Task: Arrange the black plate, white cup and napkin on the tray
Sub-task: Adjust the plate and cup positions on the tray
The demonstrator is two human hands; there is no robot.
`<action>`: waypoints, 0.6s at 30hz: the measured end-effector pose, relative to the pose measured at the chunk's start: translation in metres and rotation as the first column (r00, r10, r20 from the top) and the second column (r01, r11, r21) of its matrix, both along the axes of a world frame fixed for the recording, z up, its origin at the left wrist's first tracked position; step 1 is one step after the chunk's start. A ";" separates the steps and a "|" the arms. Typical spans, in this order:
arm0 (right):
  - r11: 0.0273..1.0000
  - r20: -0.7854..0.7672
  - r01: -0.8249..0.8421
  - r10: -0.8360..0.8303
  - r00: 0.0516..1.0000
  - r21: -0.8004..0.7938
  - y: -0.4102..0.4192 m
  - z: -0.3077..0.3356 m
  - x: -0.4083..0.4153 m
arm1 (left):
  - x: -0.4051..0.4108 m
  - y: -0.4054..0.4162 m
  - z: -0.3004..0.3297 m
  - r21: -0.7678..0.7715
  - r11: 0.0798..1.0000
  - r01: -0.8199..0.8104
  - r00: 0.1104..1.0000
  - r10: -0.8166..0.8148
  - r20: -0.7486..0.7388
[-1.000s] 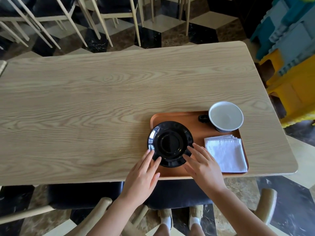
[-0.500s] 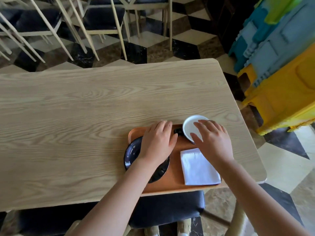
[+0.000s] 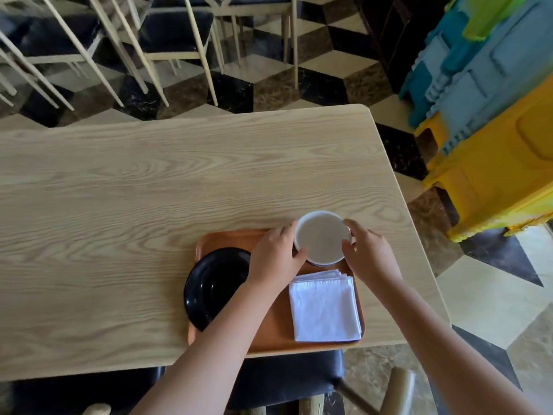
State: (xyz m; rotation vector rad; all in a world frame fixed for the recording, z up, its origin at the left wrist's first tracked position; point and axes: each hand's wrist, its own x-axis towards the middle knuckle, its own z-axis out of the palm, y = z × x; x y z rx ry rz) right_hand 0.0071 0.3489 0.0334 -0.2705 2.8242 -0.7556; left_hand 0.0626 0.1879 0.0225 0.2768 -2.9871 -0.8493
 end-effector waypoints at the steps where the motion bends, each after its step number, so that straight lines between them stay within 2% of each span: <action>1: 0.999 0.017 0.022 -0.022 1.000 -0.044 -0.001 -0.001 0.000 | 0.000 -0.001 0.001 0.074 0.997 -0.027 1.000 0.026 0.007; 4: 0.989 0.052 0.068 -0.061 0.997 -0.130 -0.004 -0.003 0.002 | -0.002 -0.007 0.004 0.246 0.966 -0.079 0.997 0.071 0.040; 8: 0.969 0.144 0.103 -0.072 0.987 -0.224 -0.007 -0.005 0.002 | -0.001 -0.019 0.008 0.328 0.934 -0.141 0.988 0.113 0.105; 18: 0.967 0.123 0.054 -0.024 0.992 -0.250 -0.016 -0.009 0.011 | 0.017 -0.031 0.009 0.333 0.924 -0.188 0.982 0.168 0.088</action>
